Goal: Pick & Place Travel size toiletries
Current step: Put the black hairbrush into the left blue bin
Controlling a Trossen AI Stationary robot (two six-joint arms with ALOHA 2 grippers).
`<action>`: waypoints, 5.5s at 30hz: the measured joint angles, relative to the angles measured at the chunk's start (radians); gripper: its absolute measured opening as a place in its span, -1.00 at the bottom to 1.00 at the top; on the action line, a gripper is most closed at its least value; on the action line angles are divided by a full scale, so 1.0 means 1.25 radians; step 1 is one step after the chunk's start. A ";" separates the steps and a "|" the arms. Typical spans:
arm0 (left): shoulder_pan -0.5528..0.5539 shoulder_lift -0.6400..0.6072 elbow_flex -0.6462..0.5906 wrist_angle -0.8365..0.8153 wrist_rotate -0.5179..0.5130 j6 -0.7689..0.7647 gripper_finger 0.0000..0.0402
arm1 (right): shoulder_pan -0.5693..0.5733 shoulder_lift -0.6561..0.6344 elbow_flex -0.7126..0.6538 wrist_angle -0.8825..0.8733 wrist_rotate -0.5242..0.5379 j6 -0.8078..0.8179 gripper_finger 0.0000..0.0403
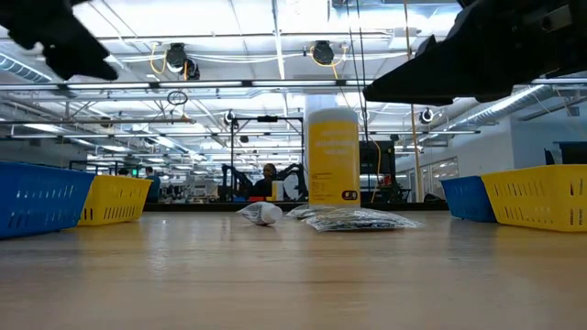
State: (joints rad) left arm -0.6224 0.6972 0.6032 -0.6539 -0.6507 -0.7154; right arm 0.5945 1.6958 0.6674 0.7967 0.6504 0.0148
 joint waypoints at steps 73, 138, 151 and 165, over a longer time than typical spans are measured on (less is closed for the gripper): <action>0.121 0.594 -0.200 1.136 -0.016 0.415 0.11 | -0.020 -0.110 0.399 -1.268 -0.124 0.521 -0.75; 0.163 0.614 -0.071 1.138 0.171 0.703 0.11 | -0.162 -0.292 -0.084 -0.310 -0.211 0.160 -0.02; 0.250 0.851 0.173 0.811 0.378 0.712 0.11 | -0.417 -0.241 -0.019 -0.583 -0.537 0.443 0.43; 0.322 1.017 0.266 0.810 0.473 0.693 -0.14 | -0.498 -0.105 -0.017 -0.531 -0.691 0.530 0.41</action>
State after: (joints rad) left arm -0.2203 1.9686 0.9359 0.3586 -0.0599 0.1515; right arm -0.0277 1.5642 0.6457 0.1327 -0.2138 0.6769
